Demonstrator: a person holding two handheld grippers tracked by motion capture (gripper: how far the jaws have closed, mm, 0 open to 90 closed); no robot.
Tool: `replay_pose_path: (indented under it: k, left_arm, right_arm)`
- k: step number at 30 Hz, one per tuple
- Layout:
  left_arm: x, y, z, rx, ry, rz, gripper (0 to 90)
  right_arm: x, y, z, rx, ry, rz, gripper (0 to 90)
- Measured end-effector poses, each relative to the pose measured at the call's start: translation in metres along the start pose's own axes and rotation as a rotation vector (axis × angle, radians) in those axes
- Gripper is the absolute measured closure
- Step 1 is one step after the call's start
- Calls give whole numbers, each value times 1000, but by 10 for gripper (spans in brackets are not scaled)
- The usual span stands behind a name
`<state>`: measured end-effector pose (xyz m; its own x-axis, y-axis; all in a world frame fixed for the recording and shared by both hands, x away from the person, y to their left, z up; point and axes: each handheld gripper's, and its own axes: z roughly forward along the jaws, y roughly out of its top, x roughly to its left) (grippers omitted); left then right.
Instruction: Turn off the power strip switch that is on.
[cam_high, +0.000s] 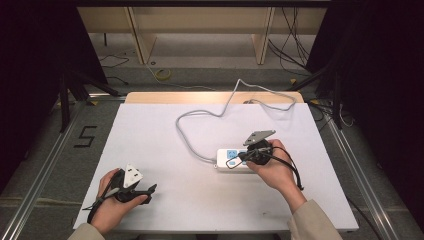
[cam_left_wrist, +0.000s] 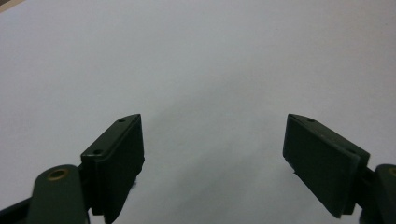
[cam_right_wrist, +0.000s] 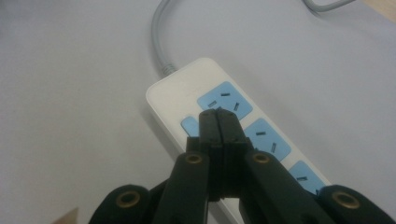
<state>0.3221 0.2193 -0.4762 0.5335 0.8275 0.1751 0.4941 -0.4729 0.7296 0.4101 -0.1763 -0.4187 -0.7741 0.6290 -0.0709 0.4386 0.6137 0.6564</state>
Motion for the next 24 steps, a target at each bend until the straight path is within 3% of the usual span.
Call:
replay_pose_path:
  k: [24]
  left_arm:
    - [0,0,0,-1,-2,4,201]
  right_arm:
    - [2,8,7,21,5,-22,900]
